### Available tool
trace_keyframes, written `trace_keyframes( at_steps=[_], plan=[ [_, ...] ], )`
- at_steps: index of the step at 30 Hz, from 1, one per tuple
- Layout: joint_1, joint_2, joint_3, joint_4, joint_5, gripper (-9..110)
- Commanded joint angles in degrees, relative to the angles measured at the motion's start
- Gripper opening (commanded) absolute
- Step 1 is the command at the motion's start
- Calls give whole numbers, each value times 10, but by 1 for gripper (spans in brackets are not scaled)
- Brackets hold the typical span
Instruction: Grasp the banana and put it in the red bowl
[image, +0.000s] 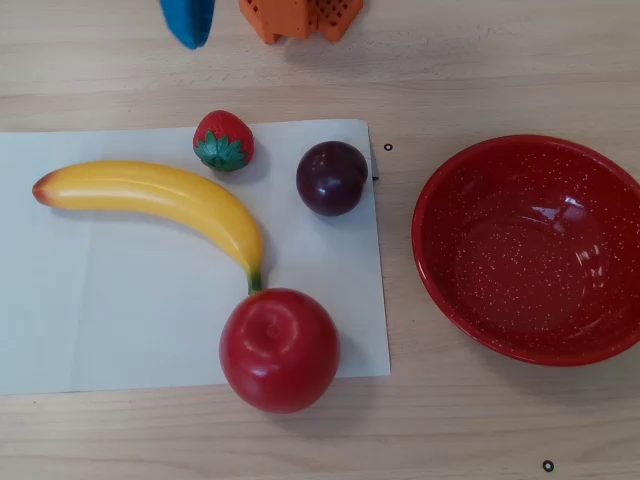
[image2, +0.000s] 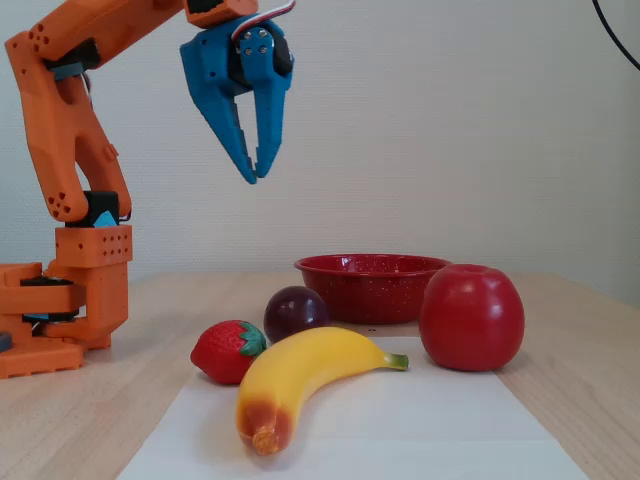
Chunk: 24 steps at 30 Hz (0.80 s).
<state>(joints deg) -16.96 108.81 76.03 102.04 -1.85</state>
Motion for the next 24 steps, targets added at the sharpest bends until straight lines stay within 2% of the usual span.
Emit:
trace_keyframes(
  at_steps=[1, 12, 16, 24],
  plan=[
    [-21, 3, -69, 39, 17, 0],
    [-57, -98, -92, 45, 62, 2],
    [-61, -124, -91, 41, 68, 15],
    [-71, -150, -88, 34, 70, 26]
  ],
)
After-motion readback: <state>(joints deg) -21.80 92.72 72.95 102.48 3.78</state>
